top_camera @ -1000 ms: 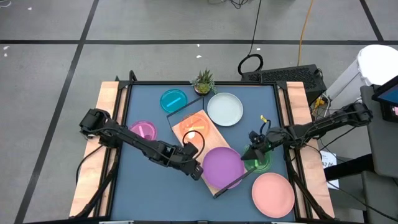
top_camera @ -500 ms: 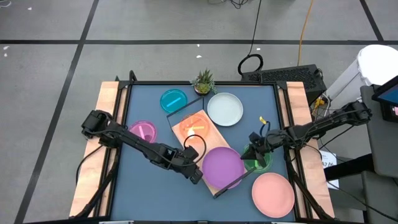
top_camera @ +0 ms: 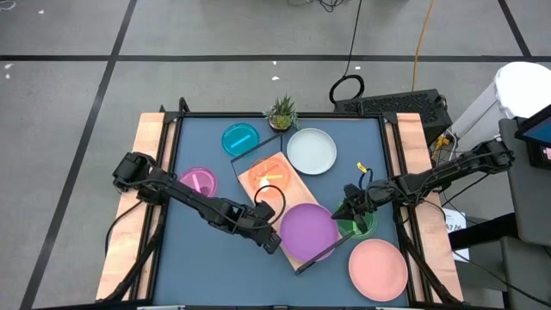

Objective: Place and stack plates onto a shelf
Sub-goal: Stack the large violet plate on the large gray plate on the shelf

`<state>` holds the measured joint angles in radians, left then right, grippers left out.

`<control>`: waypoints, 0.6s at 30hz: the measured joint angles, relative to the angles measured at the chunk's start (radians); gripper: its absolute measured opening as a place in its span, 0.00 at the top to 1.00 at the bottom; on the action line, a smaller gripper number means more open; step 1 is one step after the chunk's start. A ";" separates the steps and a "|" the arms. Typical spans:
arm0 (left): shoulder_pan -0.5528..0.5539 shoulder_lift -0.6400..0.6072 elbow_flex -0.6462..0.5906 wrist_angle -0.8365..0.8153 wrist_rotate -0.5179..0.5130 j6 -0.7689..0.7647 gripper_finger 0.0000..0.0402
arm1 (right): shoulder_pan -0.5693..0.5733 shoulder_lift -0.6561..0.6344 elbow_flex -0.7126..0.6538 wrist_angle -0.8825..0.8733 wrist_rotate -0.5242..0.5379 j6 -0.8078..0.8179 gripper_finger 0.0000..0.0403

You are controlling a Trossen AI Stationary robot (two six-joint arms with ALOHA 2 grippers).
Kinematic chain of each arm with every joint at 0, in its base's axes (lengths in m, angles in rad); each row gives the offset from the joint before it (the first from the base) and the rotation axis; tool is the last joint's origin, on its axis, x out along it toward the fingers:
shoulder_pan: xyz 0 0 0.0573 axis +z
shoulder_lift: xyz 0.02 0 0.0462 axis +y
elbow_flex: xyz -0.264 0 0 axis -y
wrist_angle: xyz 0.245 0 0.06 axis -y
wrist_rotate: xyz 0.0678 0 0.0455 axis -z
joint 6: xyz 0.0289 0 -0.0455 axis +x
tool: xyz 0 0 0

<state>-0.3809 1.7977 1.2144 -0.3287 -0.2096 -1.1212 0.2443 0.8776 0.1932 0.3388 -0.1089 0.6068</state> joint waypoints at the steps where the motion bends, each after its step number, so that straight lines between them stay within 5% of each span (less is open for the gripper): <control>1: 0.000 0.000 0.000 0.005 0.000 0.000 0.94 | 0.000 0.000 0.000 0.009 0.000 0.001 1.00; 8: 0.000 0.000 0.000 0.114 0.035 0.039 0.94 | 0.002 0.000 0.000 0.076 -0.180 0.062 1.00; 18: 0.000 0.000 0.000 0.118 0.037 0.080 0.94 | 0.044 0.023 0.000 0.069 -0.175 -0.108 1.00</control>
<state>-0.3809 1.7977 1.2144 -0.2108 -0.1730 -1.0412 0.2883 0.9010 0.1936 0.4080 -0.2844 0.4985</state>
